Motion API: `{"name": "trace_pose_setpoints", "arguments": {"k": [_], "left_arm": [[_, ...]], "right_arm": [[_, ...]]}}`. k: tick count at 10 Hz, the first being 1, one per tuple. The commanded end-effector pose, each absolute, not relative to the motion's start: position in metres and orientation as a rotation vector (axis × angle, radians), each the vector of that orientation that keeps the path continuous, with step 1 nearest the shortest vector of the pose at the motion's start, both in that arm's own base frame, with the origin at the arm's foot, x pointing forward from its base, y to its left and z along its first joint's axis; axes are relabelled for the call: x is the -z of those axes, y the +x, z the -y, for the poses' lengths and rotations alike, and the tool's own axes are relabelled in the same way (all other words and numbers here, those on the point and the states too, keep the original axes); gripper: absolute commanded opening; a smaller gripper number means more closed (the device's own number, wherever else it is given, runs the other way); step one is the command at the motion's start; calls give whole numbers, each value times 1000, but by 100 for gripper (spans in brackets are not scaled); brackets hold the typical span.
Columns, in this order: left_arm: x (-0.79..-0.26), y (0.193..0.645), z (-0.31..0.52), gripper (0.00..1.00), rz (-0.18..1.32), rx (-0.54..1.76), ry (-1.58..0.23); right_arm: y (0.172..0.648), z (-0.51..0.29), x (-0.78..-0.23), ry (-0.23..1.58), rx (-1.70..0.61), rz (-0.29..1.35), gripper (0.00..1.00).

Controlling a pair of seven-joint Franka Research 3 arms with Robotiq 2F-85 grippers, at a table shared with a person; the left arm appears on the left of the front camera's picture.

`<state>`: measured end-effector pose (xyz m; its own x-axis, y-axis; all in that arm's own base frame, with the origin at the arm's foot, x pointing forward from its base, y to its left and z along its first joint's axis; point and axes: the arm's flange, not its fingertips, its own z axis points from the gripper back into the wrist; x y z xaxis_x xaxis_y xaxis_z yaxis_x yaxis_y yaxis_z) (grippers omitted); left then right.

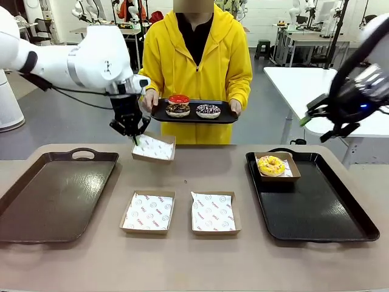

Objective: Individually package the donuts and arrange them on the tray.
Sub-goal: Place the picked Paper togo box on the Handle tray while simultaneously picking up another Paper togo box from the table with the other hand.

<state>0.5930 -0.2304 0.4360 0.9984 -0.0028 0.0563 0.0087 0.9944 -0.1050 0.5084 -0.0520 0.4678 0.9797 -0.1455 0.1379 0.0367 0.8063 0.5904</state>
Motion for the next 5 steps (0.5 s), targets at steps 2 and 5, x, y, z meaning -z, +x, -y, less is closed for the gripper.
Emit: {"name": "trace_pose_setpoints", "arguments": {"k": [2, 5], "left_arm": [[-465, 604, 237, 0, 65, 14, -121], [-484, 615, 250, 0, 65, 13, -86]], "right_arm": [[439, 112, -463, 819, 118, 292, 100], [382, 154, -451, 980, 117, 348, 100]]}}
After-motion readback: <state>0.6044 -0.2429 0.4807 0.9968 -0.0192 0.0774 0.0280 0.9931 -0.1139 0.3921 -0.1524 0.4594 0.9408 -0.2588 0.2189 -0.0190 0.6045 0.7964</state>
